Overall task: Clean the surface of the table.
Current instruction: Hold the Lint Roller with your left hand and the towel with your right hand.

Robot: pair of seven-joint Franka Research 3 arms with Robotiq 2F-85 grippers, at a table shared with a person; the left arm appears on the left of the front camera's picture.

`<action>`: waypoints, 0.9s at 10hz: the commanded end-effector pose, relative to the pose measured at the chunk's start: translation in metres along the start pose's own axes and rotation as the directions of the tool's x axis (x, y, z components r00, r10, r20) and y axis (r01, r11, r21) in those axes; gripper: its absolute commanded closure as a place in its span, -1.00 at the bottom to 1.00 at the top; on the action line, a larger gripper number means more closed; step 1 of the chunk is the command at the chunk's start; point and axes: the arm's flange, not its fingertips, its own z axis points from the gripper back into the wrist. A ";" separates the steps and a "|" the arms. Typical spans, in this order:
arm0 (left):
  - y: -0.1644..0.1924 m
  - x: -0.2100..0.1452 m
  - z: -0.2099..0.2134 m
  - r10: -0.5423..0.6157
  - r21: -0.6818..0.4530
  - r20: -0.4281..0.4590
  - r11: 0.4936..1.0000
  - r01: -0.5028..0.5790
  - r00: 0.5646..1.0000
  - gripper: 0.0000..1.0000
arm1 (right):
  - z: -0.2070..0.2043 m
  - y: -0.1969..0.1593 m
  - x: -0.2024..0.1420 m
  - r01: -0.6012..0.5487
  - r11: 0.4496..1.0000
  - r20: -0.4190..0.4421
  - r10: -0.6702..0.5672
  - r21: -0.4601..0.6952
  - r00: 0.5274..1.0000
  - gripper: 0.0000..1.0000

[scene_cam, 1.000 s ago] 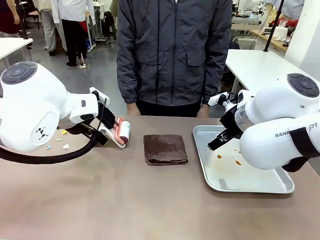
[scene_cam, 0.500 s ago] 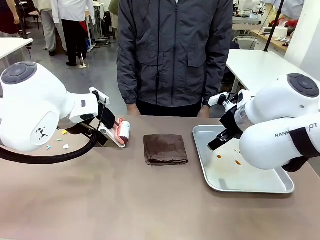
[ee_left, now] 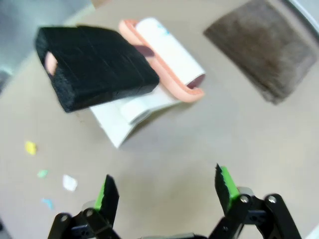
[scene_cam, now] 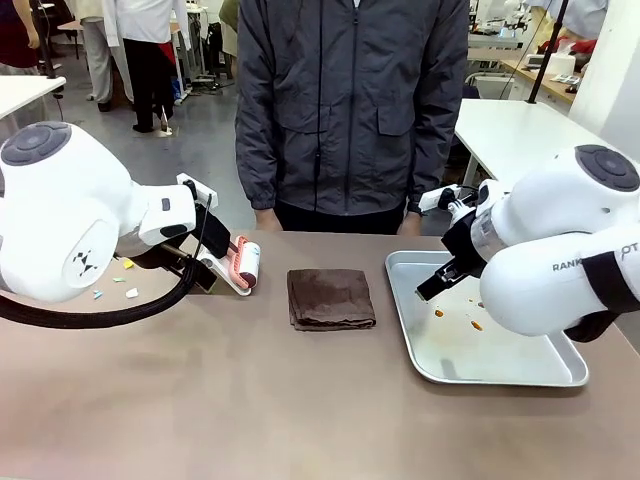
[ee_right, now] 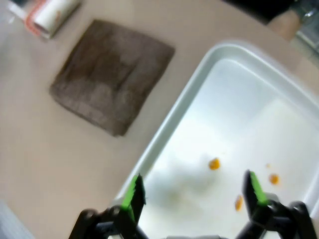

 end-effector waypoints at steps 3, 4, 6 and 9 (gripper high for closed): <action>0.037 -0.028 0.092 0.302 -0.274 -0.043 0.913 -0.302 0.952 -1.00 | 0.099 -0.005 -0.007 0.309 0.906 -0.092 -0.295 0.290 0.951 -1.00; 0.049 -0.037 0.106 0.322 -0.452 -0.009 0.843 -0.291 0.947 -1.00 | 0.108 -0.011 -0.012 0.362 0.844 -0.109 -0.349 0.395 0.931 -1.00; 0.080 -0.064 0.120 0.389 -0.664 0.040 0.698 -0.266 0.920 -1.00 | 0.111 -0.028 -0.029 0.493 0.692 -0.218 -0.451 0.527 0.866 -1.00; 0.152 -0.134 0.101 0.535 -0.754 0.033 0.568 -0.330 0.844 -1.00 | 0.120 -0.063 -0.089 0.600 0.481 -0.244 -0.614 0.639 0.751 -1.00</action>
